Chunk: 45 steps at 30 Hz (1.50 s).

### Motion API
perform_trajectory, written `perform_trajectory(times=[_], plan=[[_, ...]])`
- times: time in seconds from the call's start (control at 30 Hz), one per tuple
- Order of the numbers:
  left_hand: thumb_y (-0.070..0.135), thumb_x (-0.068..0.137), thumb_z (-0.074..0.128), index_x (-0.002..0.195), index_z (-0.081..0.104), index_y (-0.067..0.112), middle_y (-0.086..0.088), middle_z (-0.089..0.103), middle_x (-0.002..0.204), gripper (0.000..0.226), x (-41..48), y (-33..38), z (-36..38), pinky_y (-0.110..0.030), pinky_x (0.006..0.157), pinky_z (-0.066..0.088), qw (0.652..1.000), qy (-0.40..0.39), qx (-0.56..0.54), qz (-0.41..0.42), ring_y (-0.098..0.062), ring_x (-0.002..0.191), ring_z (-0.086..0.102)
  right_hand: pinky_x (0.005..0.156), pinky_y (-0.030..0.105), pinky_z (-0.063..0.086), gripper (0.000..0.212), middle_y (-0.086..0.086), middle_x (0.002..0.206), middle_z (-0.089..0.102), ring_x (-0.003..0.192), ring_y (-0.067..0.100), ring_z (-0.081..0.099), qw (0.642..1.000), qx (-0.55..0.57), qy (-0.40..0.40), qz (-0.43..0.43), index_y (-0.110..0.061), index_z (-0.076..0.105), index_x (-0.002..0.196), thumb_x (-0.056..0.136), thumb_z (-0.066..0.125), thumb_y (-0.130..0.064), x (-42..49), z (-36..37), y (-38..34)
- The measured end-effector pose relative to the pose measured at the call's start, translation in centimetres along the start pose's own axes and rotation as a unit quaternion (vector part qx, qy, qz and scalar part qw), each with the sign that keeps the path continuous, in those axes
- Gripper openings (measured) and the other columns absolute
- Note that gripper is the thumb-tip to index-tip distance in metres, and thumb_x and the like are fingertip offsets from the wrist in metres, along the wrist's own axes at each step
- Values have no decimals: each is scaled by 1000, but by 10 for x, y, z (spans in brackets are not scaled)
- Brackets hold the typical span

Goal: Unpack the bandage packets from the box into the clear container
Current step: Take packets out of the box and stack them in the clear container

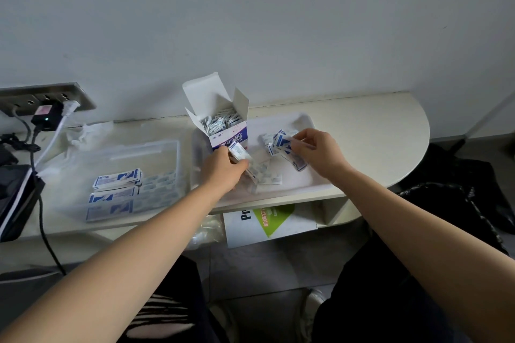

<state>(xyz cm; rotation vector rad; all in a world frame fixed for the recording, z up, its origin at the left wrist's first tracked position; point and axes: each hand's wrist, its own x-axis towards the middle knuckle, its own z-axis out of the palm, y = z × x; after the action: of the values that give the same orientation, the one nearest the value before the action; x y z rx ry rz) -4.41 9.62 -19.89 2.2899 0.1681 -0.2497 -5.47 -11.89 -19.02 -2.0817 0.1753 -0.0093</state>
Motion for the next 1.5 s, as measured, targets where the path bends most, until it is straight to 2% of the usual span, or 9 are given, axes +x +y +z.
perform_trajectory(times=[0.13,0.23,0.37,0.53,0.77,0.93,1.2,1.37,1.5], plan=[[41,85,64,114,48,11,-7,63,109,45,-14,5,-13,-32,71,43,977,91,182,62,-32,98,60,67,28,49,7,5,86,71,79,20,63,992,-104,-9,-72,-13,69,91,85,67,-15,-2,3,5],[33,87,61,116,44,16,-4,64,98,37,-23,9,-11,-32,65,42,969,106,177,134,-31,89,61,74,34,51,6,1,87,71,84,21,65,986,-128,-12,-104,-15,71,87,81,70,-14,-6,7,11],[29,84,66,118,52,22,4,56,77,37,-32,23,7,-32,62,43,956,15,175,233,-22,77,60,76,32,48,5,1,86,69,85,19,61,973,-173,-39,-147,-16,71,85,80,71,-15,-13,14,15],[27,83,64,115,61,22,-5,68,101,32,-25,29,38,-32,73,47,948,-17,212,235,-26,94,62,80,35,45,17,3,89,66,92,24,57,962,-231,-48,-136,-17,70,92,76,72,-17,-18,10,25],[25,86,61,103,68,20,-6,69,93,19,-18,25,48,-32,73,48,953,-9,191,236,-27,90,62,70,25,40,21,-1,89,56,80,18,55,964,-246,-48,-91,-17,71,95,75,68,-11,-15,-6,22],[26,86,62,101,71,22,-5,70,92,18,-15,26,52,-32,75,50,955,-14,190,226,-26,89,63,67,26,39,12,4,87,68,78,19,57,963,-246,-74,-87,-14,72,85,76,66,-9,-11,-4,18],[23,85,67,88,74,20,10,42,49,9,-10,26,27,-23,51,29,975,13,102,198,-14,59,49,59,25,40,4,-12,71,63,58,1,47,973,-207,-51,-85,-24,72,80,77,74,-25,-9,-4,11],[19,86,63,99,73,18,-2,69,83,16,-20,15,22,-26,65,40,969,-36,145,199,-21,79,60,69,29,47,5,-7,76,64,69,11,52,966,-235,-79,-72,-20,72,82,76,73,-20,-15,8,10],[21,89,58,99,68,17,-3,69,86,15,-21,18,24,-28,66,45,976,-21,116,184,-21,81,63,69,29,47,5,-4,76,67,70,13,56,969,-228,-57,-71,-17,73,83,78,73,-18,-11,-2,7]])
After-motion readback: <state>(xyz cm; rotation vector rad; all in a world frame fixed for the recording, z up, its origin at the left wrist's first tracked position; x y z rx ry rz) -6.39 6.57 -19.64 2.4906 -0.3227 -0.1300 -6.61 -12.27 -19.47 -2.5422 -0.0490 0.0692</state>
